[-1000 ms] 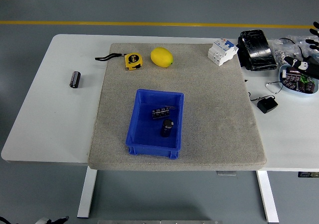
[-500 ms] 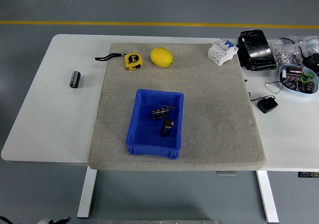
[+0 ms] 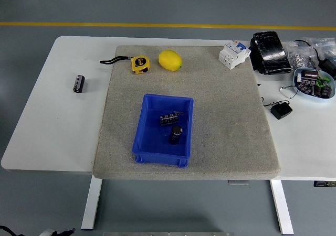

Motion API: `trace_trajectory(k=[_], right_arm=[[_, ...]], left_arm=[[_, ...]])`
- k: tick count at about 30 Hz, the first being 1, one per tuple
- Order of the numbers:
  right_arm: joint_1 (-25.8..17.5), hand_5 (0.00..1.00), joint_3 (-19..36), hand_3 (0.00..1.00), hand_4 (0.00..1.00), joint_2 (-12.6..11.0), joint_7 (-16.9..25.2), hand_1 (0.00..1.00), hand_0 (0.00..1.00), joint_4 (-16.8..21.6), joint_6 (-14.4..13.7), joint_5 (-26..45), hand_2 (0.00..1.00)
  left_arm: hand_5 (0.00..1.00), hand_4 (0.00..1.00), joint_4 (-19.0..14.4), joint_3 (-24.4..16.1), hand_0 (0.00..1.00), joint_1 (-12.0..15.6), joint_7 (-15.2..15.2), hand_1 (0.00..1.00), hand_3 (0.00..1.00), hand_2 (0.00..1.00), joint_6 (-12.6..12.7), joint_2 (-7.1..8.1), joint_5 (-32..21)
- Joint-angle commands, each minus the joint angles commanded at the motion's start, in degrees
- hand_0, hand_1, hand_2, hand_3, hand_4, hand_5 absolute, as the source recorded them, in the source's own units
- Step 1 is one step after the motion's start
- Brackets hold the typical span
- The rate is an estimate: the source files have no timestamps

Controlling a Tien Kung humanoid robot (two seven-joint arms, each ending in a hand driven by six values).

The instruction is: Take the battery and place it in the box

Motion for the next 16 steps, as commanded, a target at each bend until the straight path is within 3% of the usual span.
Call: trace_trajectory(k=[5,6,12,13,16], right_arm=[[-0.3,0.522,-0.8,0.832,0.998,0.1,-0.5,0.644,0.596,0.0,0.0,1.7,0.779],[-0.5,0.554,-0.9,0.738,0.998,0.2,-0.9,0.546,0.39,0.1,0.0,2.4,0.661],[-1.5,0.554,-1.3,0.738,0.998,0.7,-1.6,0.546,0.39,-0.1,-0.4,4.0,0.661],[-1.6,0.619,-1.4,0.628,0.998,0.8,-1.7,0.502,0.305,-0.2,-0.5,4.0,0.597],[-1.9,0.619,-1.7,0.628,0.998,0.8,-2.1,0.502,0.305,-0.2,0.0,3.9,0.597]], left_arm=[[0.715,0.706,0.0,0.0,0.65,0.0,0.0,0.607,0.698,0.718,0.0,-0.02,0.0],[0.715,0.705,0.0,0.0,0.65,0.0,0.0,0.608,0.698,0.719,0.0,-0.01,0.0],[0.715,0.705,0.0,0.2,0.65,0.2,0.1,0.608,0.698,0.719,-0.1,0.11,0.1],[0.715,0.705,0.0,0.3,0.65,0.3,0.1,0.609,0.698,0.72,-0.1,0.16,0.1],[0.715,0.705,0.0,0.4,0.65,0.4,0.1,0.609,0.698,0.72,-0.3,0.27,0.2]])
